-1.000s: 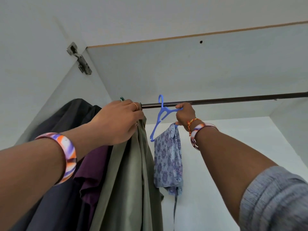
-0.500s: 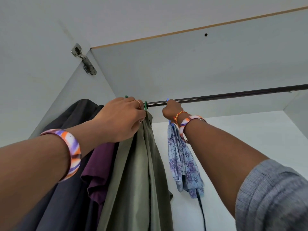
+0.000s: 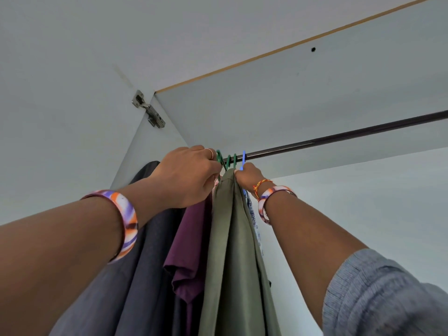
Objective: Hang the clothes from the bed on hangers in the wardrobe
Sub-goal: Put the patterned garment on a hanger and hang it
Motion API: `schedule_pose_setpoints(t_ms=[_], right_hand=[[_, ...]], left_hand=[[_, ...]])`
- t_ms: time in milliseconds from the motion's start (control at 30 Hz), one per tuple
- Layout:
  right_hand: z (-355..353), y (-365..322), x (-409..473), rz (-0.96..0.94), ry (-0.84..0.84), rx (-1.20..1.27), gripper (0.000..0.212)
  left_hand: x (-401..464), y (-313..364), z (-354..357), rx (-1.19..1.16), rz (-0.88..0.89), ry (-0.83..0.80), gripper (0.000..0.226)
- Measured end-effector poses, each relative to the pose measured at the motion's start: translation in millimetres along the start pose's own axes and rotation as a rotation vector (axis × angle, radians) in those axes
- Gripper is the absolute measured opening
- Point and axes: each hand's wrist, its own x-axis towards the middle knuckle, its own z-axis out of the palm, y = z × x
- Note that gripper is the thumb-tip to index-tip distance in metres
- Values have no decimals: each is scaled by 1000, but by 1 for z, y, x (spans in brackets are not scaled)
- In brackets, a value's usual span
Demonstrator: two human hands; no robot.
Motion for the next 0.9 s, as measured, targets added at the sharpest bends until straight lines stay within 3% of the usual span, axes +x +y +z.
schedule_pose_setpoints(t_ms=[67, 233, 367, 600, 700, 900], right_hand=[[2, 1, -3, 15, 17, 18, 33], [13, -3, -32, -2, 73, 81, 35], [31, -8, -75, -55, 90, 115, 41], [81, -1, -180, -222, 99, 28, 48], [101, 1, -231, -263, 132, 141, 46], [151, -8, -351, -332, 105, 345, 49]], left_hand=[[-1, 3, -2, 2, -35, -54, 47], [-15, 3, 0, -75, -195, -339, 23], [-35, 3, -2, -211, -341, -534, 27], [-101, 28, -16, -270, -393, -577, 28], [-144, 47, -33, -193, -391, -552, 40], [-243, 93, -102, -38, -449, -568, 30]])
